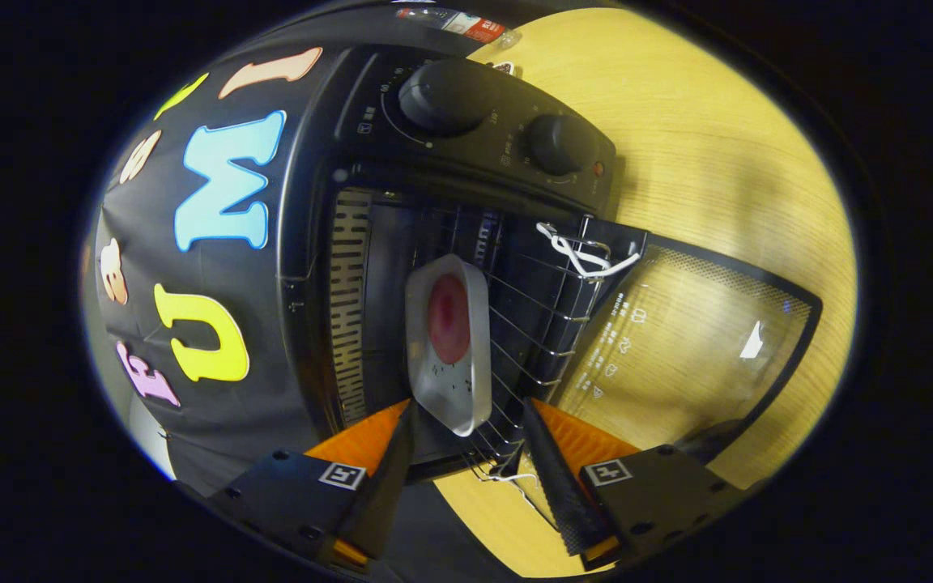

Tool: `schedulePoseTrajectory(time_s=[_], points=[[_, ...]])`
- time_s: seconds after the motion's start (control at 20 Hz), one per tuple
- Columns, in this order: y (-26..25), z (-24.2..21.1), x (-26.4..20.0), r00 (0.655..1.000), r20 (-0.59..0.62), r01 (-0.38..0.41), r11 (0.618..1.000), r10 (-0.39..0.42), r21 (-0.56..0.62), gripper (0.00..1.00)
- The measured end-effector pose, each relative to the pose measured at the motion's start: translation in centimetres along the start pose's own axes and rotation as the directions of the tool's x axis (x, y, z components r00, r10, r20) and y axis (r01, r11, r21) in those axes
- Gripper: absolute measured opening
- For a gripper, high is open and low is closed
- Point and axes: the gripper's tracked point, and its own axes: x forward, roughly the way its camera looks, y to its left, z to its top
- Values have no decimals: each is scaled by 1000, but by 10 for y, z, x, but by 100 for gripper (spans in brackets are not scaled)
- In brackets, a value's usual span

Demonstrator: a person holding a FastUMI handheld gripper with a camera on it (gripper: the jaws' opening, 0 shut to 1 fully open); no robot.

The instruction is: Open the toaster oven, put the food inside, and close the toaster oven door.

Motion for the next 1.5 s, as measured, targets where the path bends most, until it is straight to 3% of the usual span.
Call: schedulePoseTrajectory(time_s=[0.05, 0.2, 0.35, 0.45, 0.6, 0.8, 0.95, 1.15, 1.25, 1.5], points=[[-3, -5, -4, 1000, -12, 8, 1000, -8, -13, 97], [-12, -16, -22, 999, -18, 38, 997, -39, -74, 98], [-14, -33, -40, 998, -50, 38, 978, -49, -207, 97], [-15, -46, -51, 995, -75, 33, 951, -59, -309, 97], [-21, -56, -67, 994, -71, 39, 879, -83, -475, 97], [-32, -66, -91, 990, -55, 57, 737, -128, -674, 97], [-48, -74, -100, 985, -19, 84, 570, -173, -817, 98], [-79, -70, -102, 957, 46, 149, 350, -286, -925, 98], [-90, -66, -103, 939, 82, 182, 280, -334, -942, 98], [-121, -43, -99, 875, 197, 296, 168, -442, -940, 98]])
